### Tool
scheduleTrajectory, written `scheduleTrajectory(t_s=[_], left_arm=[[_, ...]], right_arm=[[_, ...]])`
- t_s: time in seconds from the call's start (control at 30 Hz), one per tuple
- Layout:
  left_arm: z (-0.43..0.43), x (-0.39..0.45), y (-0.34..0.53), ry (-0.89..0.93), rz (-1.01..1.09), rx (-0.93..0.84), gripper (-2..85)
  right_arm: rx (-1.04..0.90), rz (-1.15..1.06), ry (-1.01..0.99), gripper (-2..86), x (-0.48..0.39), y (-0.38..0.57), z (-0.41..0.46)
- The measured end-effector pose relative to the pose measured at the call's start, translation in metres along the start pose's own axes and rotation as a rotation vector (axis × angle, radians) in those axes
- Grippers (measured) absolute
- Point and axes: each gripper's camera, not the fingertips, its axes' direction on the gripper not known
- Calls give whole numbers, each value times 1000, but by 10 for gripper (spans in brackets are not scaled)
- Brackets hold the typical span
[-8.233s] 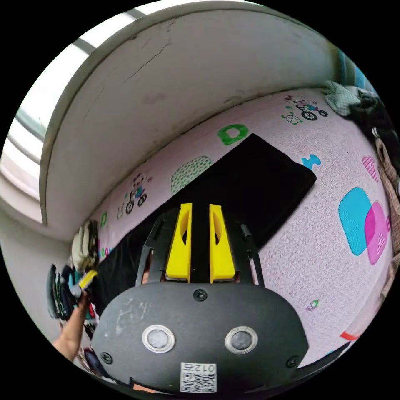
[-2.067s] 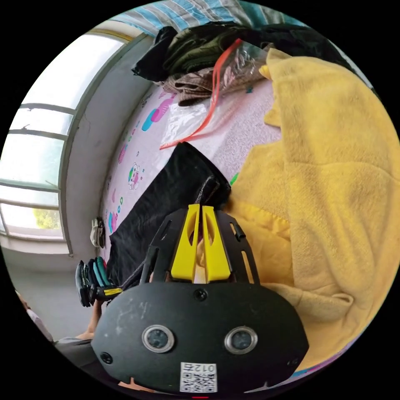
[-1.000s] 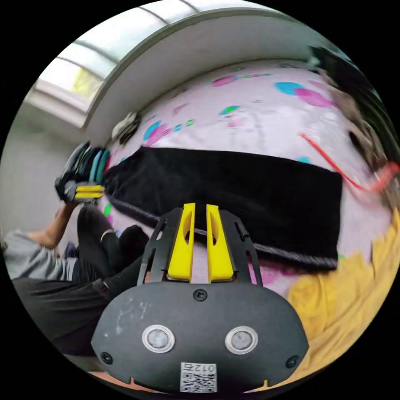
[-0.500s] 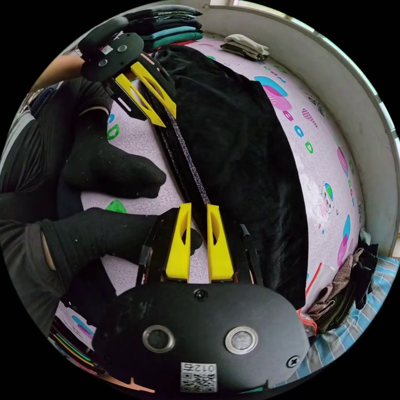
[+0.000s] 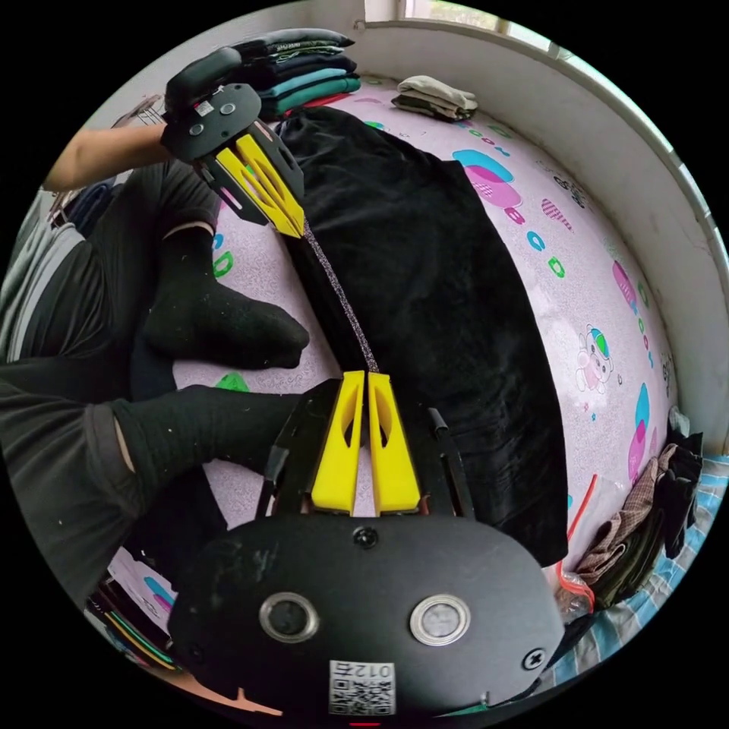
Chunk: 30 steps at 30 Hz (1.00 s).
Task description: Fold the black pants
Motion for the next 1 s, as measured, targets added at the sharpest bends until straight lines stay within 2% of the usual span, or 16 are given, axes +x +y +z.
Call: scheduleTrajectory(t_s=[0.3,0.6,0.67,0.8,1.0], left_arm=[[9,-17,-4,56,35,-92,1],[-20,-63,21,156,-136,-19,6],[-34,-81,33,118,-208,-13,7],[-85,-152,92,-16,-502,17,11],[-132,-236,198,-78,-753,-151,32]], right_arm=[[-80,-30,4,-8,-12,-27,50],[-42,24,79,-5,-27,-33,73],[-64,19,98,-5,-31,-38,78],[-117,53,38,-3,-21,-48,78],[-20,142,-84,16,9,-62,50]])
